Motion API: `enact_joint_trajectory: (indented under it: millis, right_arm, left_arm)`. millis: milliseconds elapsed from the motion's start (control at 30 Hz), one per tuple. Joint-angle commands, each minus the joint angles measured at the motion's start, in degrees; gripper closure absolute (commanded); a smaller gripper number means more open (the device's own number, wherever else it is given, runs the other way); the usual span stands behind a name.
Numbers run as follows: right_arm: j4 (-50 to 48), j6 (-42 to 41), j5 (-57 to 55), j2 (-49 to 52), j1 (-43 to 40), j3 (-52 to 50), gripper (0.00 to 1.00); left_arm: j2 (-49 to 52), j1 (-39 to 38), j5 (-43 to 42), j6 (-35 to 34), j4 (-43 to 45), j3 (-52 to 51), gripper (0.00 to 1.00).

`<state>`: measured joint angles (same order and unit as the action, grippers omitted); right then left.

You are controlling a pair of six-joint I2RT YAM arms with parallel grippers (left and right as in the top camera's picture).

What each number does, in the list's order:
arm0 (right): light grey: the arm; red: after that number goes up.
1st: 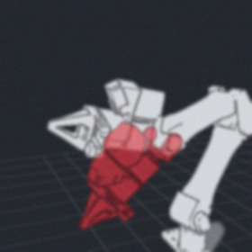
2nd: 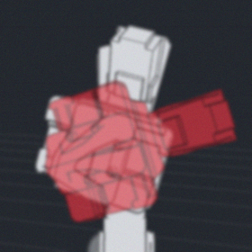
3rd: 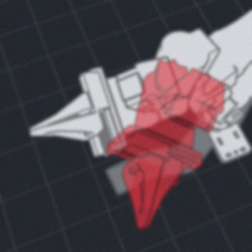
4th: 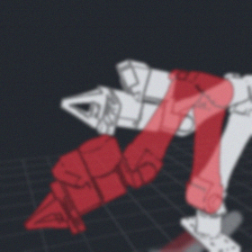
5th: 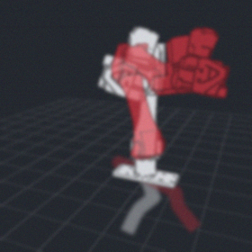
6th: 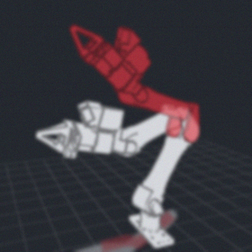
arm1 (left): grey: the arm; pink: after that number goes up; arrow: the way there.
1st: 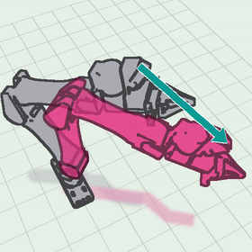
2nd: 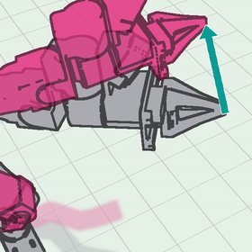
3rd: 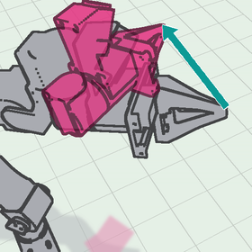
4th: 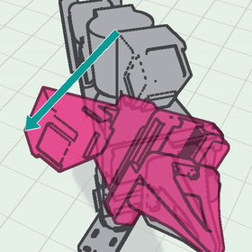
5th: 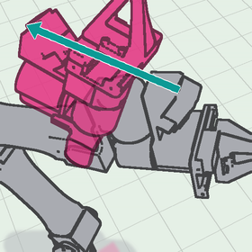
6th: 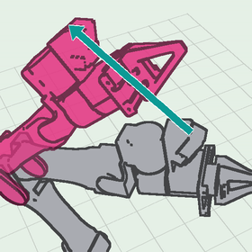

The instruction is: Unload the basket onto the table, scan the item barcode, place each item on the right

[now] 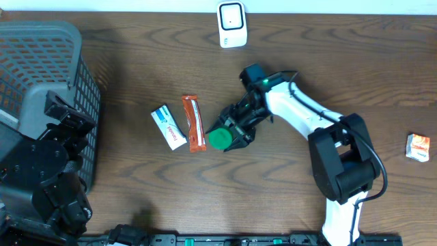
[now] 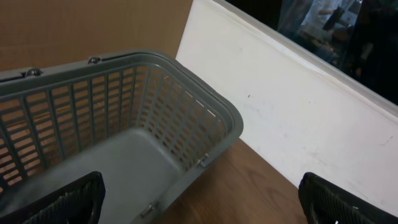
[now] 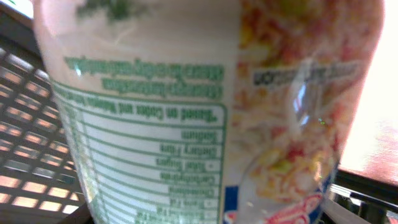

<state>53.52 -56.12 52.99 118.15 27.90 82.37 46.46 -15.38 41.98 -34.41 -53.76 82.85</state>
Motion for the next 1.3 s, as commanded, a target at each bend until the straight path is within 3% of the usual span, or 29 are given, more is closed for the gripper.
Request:
enact_joint_trajectory:
  millis: [0,500,700,833,1267]
  right_arm:
    - [0.0,1.0,1.3,0.3,0.9,-0.2,0.44]
    - [-10.4,-3.7,7.6,2.4,1.2,-7.4,0.47]
    - [-12.5,-4.3,9.7,2.4,-0.6,-7.3,0.42]
    - [-12.4,-4.3,11.1,2.4,-1.8,-7.3,0.28]
    - [-14.4,-4.3,11.0,2.4,-5.5,-7.3,0.25]
  left_arm:
    - [0.0,0.3,0.7,0.9,0.0,-0.2,0.00]
    - [0.0,0.3,0.7,0.9,0.0,-0.2,0.00]
    - [0.0,0.3,0.7,0.9,0.0,-0.2,0.00]
    - [0.0,0.3,0.7,0.9,0.0,-0.2,0.00]
    - [0.0,0.3,0.7,0.9,0.0,-0.2,0.00]
